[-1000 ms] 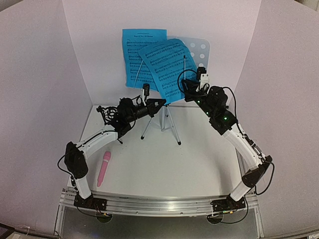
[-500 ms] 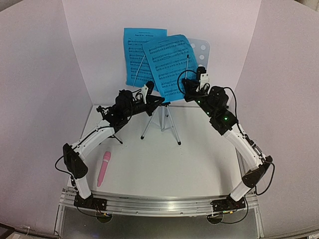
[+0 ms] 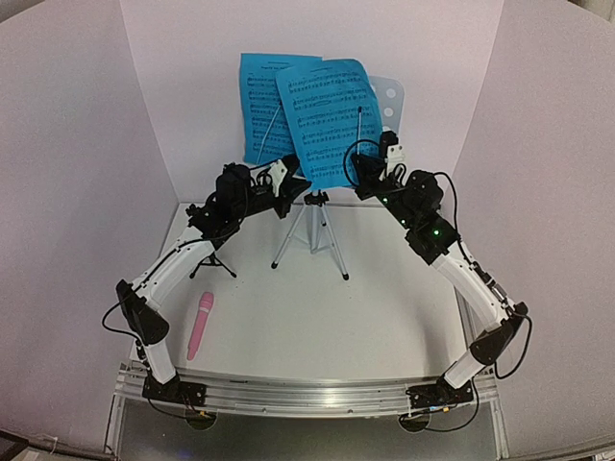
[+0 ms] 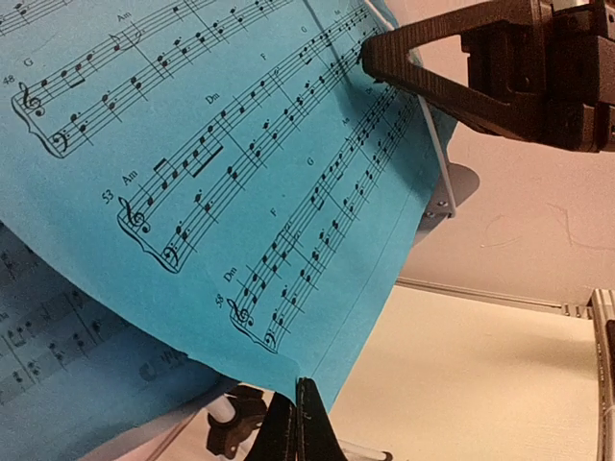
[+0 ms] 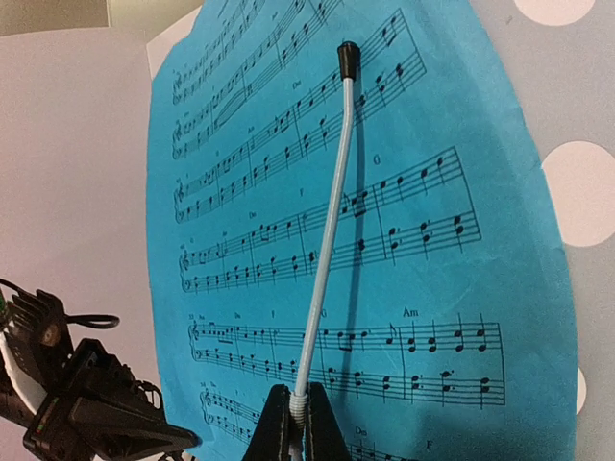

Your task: Set up the instrument practice props

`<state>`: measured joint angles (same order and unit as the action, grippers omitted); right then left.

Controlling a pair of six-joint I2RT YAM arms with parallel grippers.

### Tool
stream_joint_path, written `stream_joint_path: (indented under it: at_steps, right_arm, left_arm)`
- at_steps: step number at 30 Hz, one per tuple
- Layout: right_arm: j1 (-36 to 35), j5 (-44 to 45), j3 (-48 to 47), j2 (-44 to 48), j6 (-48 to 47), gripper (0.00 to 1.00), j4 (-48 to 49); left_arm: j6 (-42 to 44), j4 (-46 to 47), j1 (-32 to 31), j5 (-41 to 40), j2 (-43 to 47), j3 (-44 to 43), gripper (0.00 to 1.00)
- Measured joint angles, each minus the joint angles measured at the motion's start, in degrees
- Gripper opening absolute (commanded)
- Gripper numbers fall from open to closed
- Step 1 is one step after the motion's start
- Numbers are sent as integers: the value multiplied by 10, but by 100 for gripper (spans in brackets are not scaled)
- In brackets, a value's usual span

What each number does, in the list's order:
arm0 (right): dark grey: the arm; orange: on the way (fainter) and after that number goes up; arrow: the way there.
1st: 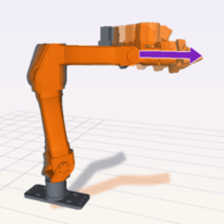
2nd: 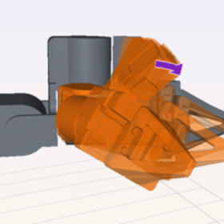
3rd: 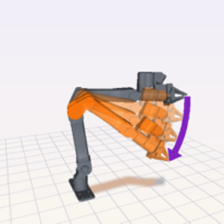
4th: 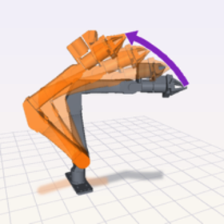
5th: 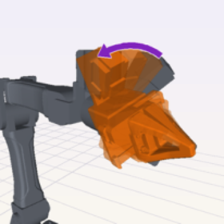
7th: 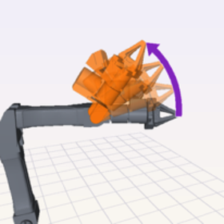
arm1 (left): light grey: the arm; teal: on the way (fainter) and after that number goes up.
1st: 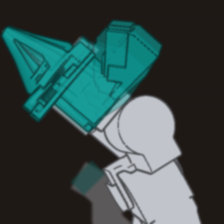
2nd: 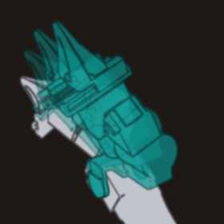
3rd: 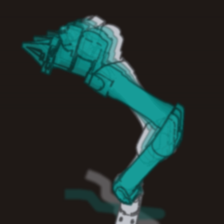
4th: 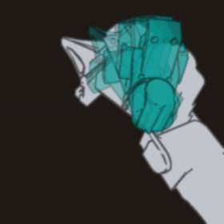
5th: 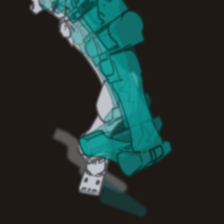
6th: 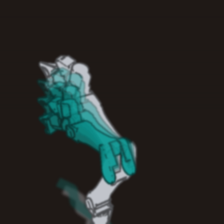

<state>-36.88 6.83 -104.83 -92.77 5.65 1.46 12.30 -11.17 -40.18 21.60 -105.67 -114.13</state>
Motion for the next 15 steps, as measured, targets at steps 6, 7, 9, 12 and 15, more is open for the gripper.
stream_joint_path:
  at_steps: [6,7,9,12,15]
  right_arm:
    - [0,-6,7,3,0,0,8]
    - [0,-6,7,3,0,0,8]
    - [0,-7,7,3,0,0,9]
    - [0,-8,7,3,0,0,9]
    - [0,-9,7,3,0,0,9]
  left_arm:
    - [49,-25,3,-4,0,-51,0]
    - [59,-30,3,-3,-1,-58,0]
    - [79,-45,5,-1,-5,-76,0]
    - [102,-78,12,12,-28,-129,0]
    - [120,-111,26,30,-50,-173,0]
